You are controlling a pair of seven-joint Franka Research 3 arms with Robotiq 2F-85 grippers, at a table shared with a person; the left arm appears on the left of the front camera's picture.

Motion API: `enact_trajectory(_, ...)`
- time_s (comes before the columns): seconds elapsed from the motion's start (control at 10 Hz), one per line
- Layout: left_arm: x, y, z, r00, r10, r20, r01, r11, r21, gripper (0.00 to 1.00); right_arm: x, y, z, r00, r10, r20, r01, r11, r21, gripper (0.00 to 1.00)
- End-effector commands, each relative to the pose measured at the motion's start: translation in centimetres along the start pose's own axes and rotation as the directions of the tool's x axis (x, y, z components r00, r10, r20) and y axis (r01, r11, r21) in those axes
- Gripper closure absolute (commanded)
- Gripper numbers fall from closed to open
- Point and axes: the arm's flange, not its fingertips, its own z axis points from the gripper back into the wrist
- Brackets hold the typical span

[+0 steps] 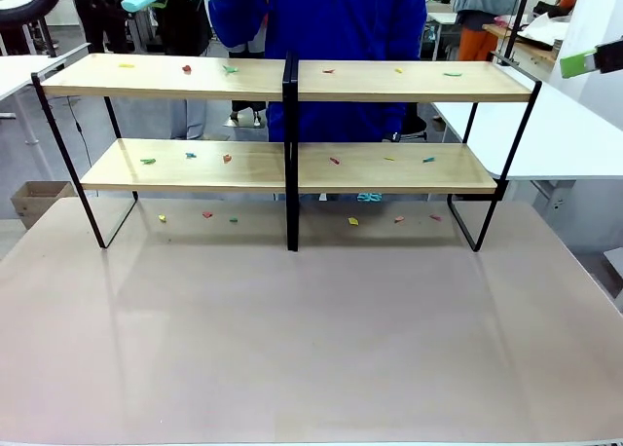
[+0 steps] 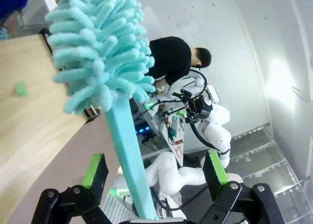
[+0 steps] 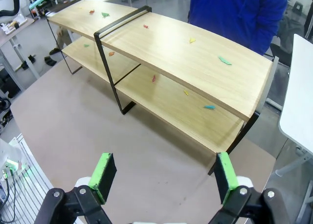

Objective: Clean the shelves.
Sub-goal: Pick up the Duster when the human hands it over.

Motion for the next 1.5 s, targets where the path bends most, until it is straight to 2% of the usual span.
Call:
enact_trajectory(0.0, -0.1, -0.1, 0.3, 0.999, 0.043, -0.028, -0.045, 0.998, -0.044, 0.0, -0.1, 0.0, 0.0, 1.0, 0.006, 0.003, -0.006, 1.0, 0.006, 0.0)
enact_trajectory(0.1, 0.1, -0.2, 0.2, 0.999, 0.043, -0.033, -0.044, 0.998, -0.039, 0.0, -0.1, 0.0, 0.0, 1.0, 0.006, 0.003, -0.006, 1.0, 0.006, 0.0)
enact_trajectory(0.2, 0.1, 0.1, 0.0, 0.999, 0.037, -0.033, -0.038, 0.999, -0.03, 0.58, -0.1, 0.0, 0.0, 1.0, 0.006, 0.003, -0.006, 1.0, 0.006, 0.0)
enact_trajectory(0.3, 0.0, 0.1, -0.4, 0.998, 0.03, -0.046, -0.032, 0.999, -0.028, 0.58, -0.1, 0.0, 0.0, 1.0, 0.006, 0.003, -0.006, 1.0, 0.006, 0.0)
enact_trajectory(0.4, -0.2, 0.1, -0.8, 0.999, 0.025, -0.036, -0.026, 0.999, -0.037, 1.0, -0.1, 0.0, 0.0, 1.0, 0.006, 0.003, -0.006, 1.0, 0.006, 0.0)
enact_trajectory(0.6, -0.4, 0.2, -1.3, 0.999, 0.017, -0.033, -0.019, 0.999, -0.042, 1.0, -0.1, 0.0, 0.0, 1.0, 0.006, 0.003, -0.006, 1.0, 0.006, 0.0)
enact_trajectory(0.7, -0.4, 0.4, -1.7, 0.999, 0.014, -0.038, -0.016, 0.999, -0.039, 0.85, -0.1, 0.0, 0.0, 1.0, 0.006, 0.003, -0.006, 1.0, 0.006, 0.0)
enact_trajectory(0.8, -0.3, 0.4, -1.7, 0.999, 0.013, -0.041, -0.014, 0.999, -0.038, 0.94, -0.1, 0.0, 0.0, 1.0, 0.006, 0.003, -0.006, 1.0, 0.006, 0.0)
enact_trajectory(0.9, -0.5, 0.5, -1.5, 0.999, 0.008, -0.039, -0.009, 0.999, -0.038, 1.0, -0.1, 0.0, 0.0, 1.0, 0.006, 0.003, -0.006, 1.0, 0.006, 0.0)
enact_trajectory(1.3, -1.0, 0.1, -1.1, 0.998, -0.003, -0.064, 0.002, 1.0, -0.019, 1.0, -0.1, 0.0, 0.0, 1.0, 0.006, 0.003, -0.006, 1.0, 0.006, 0.0)
enact_trajectory(1.4, -3.2, -1.7, 0.4, 0.991, -0.021, -0.135, 0.021, 1.0, -0.006, 1.0, -0.1, 0.0, 0.0, 1.0, 0.006, 0.003, -0.006, 1.0, 0.006, 0.0)
